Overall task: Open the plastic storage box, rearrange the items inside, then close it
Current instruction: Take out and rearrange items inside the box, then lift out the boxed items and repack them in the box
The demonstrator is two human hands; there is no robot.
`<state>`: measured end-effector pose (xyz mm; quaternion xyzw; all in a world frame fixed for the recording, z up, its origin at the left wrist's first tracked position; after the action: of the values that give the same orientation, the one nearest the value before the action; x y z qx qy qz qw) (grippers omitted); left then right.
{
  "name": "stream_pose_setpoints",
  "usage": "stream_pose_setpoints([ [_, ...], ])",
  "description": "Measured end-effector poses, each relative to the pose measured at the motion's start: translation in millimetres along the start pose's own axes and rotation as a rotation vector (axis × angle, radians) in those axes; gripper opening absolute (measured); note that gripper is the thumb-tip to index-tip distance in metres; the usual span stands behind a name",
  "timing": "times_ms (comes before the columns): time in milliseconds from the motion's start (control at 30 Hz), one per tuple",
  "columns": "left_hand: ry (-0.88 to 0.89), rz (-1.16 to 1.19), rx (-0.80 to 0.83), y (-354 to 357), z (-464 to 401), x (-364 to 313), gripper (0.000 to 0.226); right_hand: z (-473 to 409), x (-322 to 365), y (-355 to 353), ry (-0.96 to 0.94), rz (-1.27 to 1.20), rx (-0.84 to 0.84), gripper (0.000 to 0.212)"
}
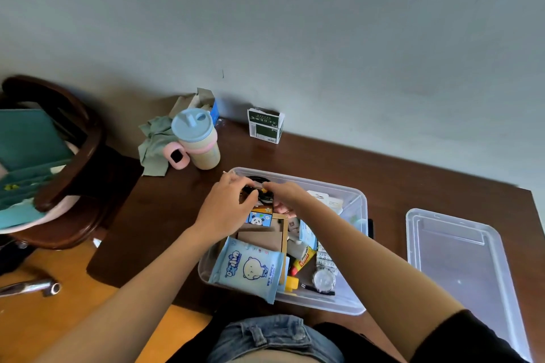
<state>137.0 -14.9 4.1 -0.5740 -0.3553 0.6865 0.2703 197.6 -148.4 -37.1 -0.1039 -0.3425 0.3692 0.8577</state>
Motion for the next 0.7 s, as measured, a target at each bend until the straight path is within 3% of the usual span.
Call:
stream_pose_setpoints([
  [133,0.065,0.090,-0.027,3.2,-0.3,-13.9,0.022,-0.5,-4.0,-1.1,-0.003,-0.040,0.031,0.037],
  [233,0.021,0.284,-0.075,1.4,-0.4,-17.8,0.020,2.1,-6.8,-8.9,-0.142,-0.236,0.029,0.022],
  [333,-0.084,0.450,-0.100,0.1,-0.1,-12.2,0.024,17.5,-16.2,-30.7,-0.312,-0.227,0.012,0.018],
  [467,-0.024,0.139,-0.005,6.3,1.1,-1.9,0.028,40.4,-38.6,-65.2,-0.435,-0.091,-0.004,0.013],
  [567,0.043,-0.132,0.176,19.1,3.1,1.1,0.032,39.9,-63.8,-80.1,-0.336,0.119,0.037,0.012],
  [700,0.185,-0.290,0.236,26.5,0.9,-8.8,0.035,32.0,-88.5,-70.1,-0.198,0.512,0.098,0.014],
])
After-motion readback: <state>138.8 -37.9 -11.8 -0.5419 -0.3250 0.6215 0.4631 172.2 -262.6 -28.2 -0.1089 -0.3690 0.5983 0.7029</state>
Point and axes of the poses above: each hand's wrist, its own z-axis away from the middle knuckle, its own y-axis out of the palm, x = y × z, the point moved 5 cm from there along -z, towards the middle knuckle, and after that the axes turned 7 degrees about -x, right-handed, at the moved point
